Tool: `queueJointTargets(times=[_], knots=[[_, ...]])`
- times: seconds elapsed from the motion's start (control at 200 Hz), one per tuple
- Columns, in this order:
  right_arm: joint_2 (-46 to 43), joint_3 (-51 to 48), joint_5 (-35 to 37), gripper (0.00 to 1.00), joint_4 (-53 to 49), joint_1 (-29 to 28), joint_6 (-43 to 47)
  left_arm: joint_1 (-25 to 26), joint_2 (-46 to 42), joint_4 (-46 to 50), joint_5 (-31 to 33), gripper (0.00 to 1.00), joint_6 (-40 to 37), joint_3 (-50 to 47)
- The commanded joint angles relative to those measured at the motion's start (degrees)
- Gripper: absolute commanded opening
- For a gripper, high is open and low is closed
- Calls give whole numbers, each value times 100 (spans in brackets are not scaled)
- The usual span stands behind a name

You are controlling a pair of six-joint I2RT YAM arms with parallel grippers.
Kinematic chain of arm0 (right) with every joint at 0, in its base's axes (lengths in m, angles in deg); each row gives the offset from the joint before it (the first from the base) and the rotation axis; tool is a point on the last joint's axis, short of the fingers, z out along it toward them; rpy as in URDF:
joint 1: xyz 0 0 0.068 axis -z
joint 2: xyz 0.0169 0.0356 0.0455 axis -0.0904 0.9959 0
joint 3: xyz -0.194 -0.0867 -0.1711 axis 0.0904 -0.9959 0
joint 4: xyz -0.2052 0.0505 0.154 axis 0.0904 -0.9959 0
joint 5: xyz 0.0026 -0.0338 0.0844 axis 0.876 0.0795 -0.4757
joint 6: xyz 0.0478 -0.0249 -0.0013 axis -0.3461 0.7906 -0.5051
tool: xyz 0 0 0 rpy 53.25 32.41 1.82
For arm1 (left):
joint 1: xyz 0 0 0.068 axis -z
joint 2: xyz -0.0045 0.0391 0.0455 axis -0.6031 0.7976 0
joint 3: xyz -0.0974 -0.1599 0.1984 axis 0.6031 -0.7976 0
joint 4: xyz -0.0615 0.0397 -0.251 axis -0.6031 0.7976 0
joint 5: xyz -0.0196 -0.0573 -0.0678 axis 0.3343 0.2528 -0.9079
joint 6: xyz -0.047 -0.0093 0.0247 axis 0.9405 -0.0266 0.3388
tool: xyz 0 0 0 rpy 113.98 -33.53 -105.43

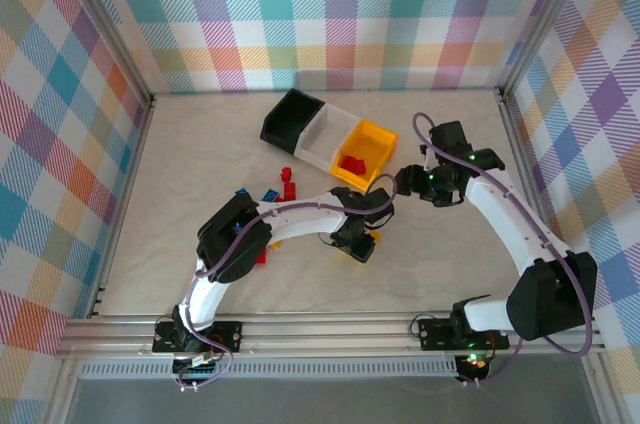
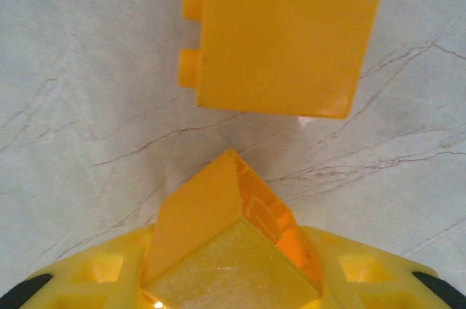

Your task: Sort the legos into containers by color

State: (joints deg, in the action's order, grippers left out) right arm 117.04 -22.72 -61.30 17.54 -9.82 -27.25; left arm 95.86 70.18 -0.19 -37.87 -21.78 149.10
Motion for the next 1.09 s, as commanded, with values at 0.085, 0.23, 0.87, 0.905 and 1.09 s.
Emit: queueJointTargets(times=[0.085, 0.23, 0.87, 0.905, 1.09], knots=[[-114, -50, -57, 69, 12, 24, -90, -330, -607, 351, 189, 42, -69, -11], [-157, 20, -41, 69, -1, 59, -103, -675, -887, 504, 222, 42, -161, -2], [-397, 93, -600, 68, -191, 192, -419, -2885, 855, 1281, -382, 43, -784, 3812], [-418, 95, -587, 68, -240, 196, -424, -2917, 1025, 1255, -413, 42, -738, 3963], [-479, 157, -581, 68, -536, 191, -413, -2949, 1883, 1192, -449, 42, -702, 4770]])
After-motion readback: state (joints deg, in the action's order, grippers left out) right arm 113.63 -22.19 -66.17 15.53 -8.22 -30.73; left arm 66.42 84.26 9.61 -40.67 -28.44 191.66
